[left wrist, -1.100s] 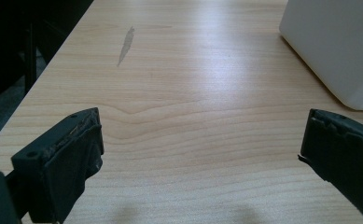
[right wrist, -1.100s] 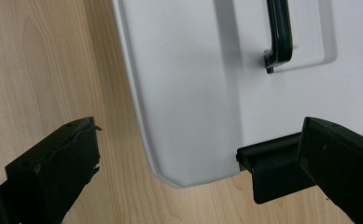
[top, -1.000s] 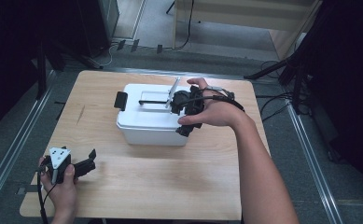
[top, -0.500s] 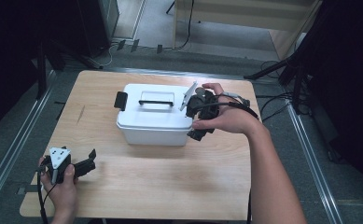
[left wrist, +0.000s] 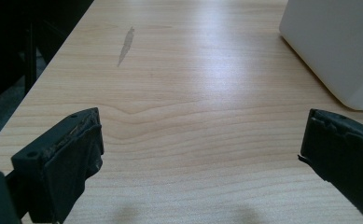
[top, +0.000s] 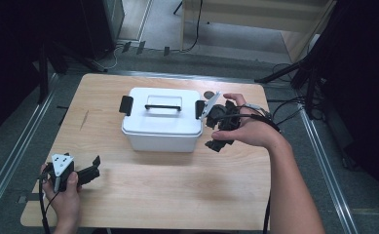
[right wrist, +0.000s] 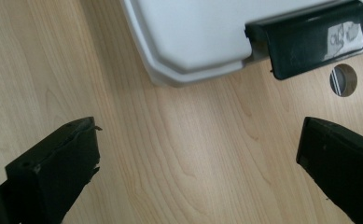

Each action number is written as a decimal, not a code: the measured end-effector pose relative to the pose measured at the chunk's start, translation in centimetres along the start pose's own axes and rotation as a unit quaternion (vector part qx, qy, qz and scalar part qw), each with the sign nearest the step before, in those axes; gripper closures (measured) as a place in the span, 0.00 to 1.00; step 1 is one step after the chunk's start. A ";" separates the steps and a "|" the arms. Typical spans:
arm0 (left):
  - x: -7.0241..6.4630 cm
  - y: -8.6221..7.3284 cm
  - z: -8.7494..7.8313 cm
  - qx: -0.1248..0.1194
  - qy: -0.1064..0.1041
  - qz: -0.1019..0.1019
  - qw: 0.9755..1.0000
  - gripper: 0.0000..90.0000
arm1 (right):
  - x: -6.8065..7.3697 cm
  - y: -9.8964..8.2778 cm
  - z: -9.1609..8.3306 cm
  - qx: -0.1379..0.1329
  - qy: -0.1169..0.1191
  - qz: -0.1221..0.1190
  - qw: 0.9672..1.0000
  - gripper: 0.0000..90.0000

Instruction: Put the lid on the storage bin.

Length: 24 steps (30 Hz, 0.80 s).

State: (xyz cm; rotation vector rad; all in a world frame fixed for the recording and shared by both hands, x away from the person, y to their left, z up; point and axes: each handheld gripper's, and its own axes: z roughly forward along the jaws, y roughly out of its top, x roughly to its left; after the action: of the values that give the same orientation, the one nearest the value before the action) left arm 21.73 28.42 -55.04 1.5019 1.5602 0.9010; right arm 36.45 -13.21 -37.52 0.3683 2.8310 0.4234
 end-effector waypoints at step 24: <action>0.0 0.0 0.0 0.000 0.001 0.003 1.000 0.00 | 1.1 -7.3 1.9 -0.053 -0.023 0.088 0.994 0.00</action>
State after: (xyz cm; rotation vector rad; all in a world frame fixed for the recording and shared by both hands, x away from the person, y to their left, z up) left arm 21.73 28.38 -55.04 1.5060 1.5570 0.9060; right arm 34.41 -19.16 -41.80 0.5986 2.7275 0.5912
